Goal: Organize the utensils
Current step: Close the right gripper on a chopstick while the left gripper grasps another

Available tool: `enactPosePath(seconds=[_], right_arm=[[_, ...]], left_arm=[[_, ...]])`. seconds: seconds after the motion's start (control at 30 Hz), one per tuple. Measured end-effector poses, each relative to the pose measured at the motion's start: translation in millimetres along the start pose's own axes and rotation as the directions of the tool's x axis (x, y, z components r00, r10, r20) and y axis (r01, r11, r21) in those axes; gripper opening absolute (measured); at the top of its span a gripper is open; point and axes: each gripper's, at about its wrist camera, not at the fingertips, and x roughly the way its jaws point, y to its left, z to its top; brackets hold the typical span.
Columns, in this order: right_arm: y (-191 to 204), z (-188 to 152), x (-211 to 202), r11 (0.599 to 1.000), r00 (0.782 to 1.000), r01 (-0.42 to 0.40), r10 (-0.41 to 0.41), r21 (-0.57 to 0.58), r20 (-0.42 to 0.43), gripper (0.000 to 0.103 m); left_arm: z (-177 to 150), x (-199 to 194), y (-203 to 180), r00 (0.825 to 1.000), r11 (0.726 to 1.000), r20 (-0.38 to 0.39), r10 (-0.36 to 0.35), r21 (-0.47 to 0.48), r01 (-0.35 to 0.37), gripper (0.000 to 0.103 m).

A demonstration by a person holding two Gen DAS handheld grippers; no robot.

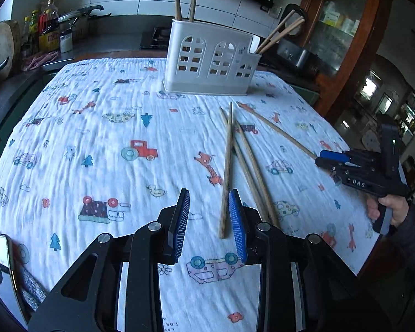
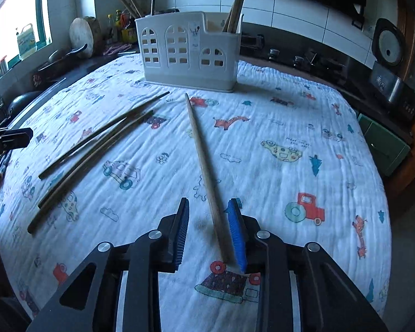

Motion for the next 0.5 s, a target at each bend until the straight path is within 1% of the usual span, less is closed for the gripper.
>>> enactPosePath(seconds=[0.03,0.13,0.27,0.4,0.43,0.5], right_arm=[[0,0,2,1.0,1.0,0.005,-0.005,-0.004,-0.006,0.024],[1,-1,5,1.0,1.0,0.003,-0.003,-0.009,-0.019,0.022],[0,-2,7,1.0,1.0,0.008,-0.008,-0.012,-0.025,0.019],[-2,-2,7,1.0,0.999,0.021,-0.021,-0.009,-0.032,0.012],[-3,-2,7,1.0,0.999,0.019,-0.02,-0.008,-0.031,0.01],[-1,-3,6,0.999,0.999,0.028,-0.028,-0.017,-0.029,0.009]], left_arm=[[-1,2,0,1.0,1.0,-0.007,-0.001,0.001,0.001,0.03],[-5,5,-3,1.0,1.0,-0.015,-0.011,0.015,0.012,0.03],[-7,13,-13,0.999,0.998,-0.029,-0.012,0.061,0.014,0.03],[-7,26,-18,0.999,0.996,-0.054,-0.003,0.087,0.007,0.03],[-7,29,-19,0.998,0.996,-0.06,-0.005,0.087,0.01,0.029],[-7,36,-21,0.997,0.995,-0.072,-0.006,0.095,0.012,0.027]])
